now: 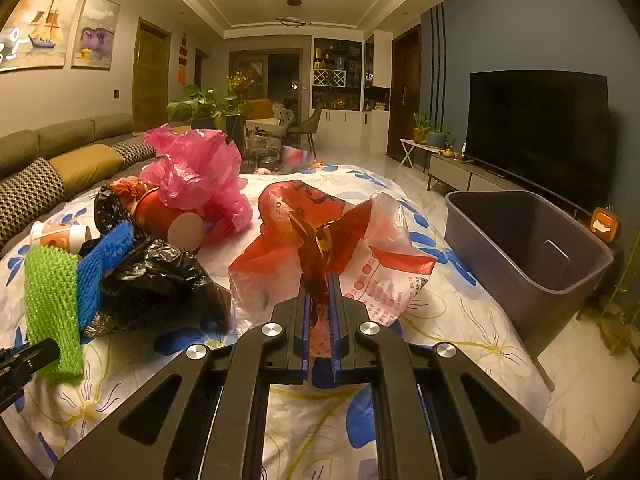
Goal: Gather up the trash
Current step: 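Grasp the green foam net with the left tool while the right tool grasps the red-white plastic bag, then lift the green foam net with the left tool while the right tool lifts the red-white bag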
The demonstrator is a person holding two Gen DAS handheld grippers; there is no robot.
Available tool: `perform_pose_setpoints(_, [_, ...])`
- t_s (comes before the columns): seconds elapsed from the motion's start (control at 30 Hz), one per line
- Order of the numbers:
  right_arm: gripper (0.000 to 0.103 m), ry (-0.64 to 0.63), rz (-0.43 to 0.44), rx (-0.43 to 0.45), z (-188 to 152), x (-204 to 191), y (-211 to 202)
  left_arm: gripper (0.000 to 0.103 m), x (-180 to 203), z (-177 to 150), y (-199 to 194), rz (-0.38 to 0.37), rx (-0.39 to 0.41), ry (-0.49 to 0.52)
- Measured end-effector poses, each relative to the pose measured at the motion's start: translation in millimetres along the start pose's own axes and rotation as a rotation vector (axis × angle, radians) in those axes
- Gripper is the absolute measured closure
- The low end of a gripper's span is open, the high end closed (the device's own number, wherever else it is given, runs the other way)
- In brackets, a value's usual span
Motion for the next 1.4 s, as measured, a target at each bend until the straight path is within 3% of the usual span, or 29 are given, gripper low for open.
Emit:
perform_pose_setpoints(0.33, [0.094,0.012,0.008,0.022,3.1,8.3,-8.4,0.091,7.1,21.1,-39.7,0.035,0.077,0.083])
perform_pose_setpoints(0.57, [0.094,0.013,0.017,0.019,0.8,7.2,-15.2,0.09,-18.1,13.7,-43.5,0.053,0.039,0.009])
perform_pose_setpoints(0.73, [0.094,0.015,0.018,0.022,2.0,8.5,-18.2,0.09,-16.1,3.9,-41.1,0.058,0.012,0.036])
perform_pose_setpoints(0.83, [0.094,0.016,0.022,0.02,2.1,8.8,-19.0,0.073,-12.1,0.8,-40.8,0.055,0.009,0.053])
perform_pose_setpoints(0.9, [0.094,0.016,0.022,0.02,3.0,9.6,-19.6,0.051,-11.6,-4.5,-38.7,0.051,-0.006,0.048])
perform_pose_setpoints(1.0, [0.094,0.017,0.021,0.019,2.8,9.5,-19.0,0.051,-11.5,-10.6,-38.9,0.045,-0.013,0.039])
perform_pose_setpoints(1.13, [0.094,0.019,0.024,0.012,2.0,9.4,-19.5,0.059,-14.4,-9.4,-40.0,0.032,-0.006,0.011])
perform_pose_setpoints(1.27, [0.094,0.018,0.026,0.011,1.7,10.6,-19.4,0.089,-15.4,-7.3,-38.4,0.028,-0.009,0.003])
perform_pose_setpoints(1.4, [0.094,0.019,0.023,0.009,1.9,12.3,-18.7,0.094,-7.4,-4.2,-40.4,0.025,0.011,0.035])
Point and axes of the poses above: each gripper's, at about its wrist camera, not at the fingertips, and y roughly the way its jaws point, x to its right, z to its top, the point moved 9 cm from there along y, roughly the way its jaws point, and after that the axes turned 14 degrees about -z, right-handed, at the moved point
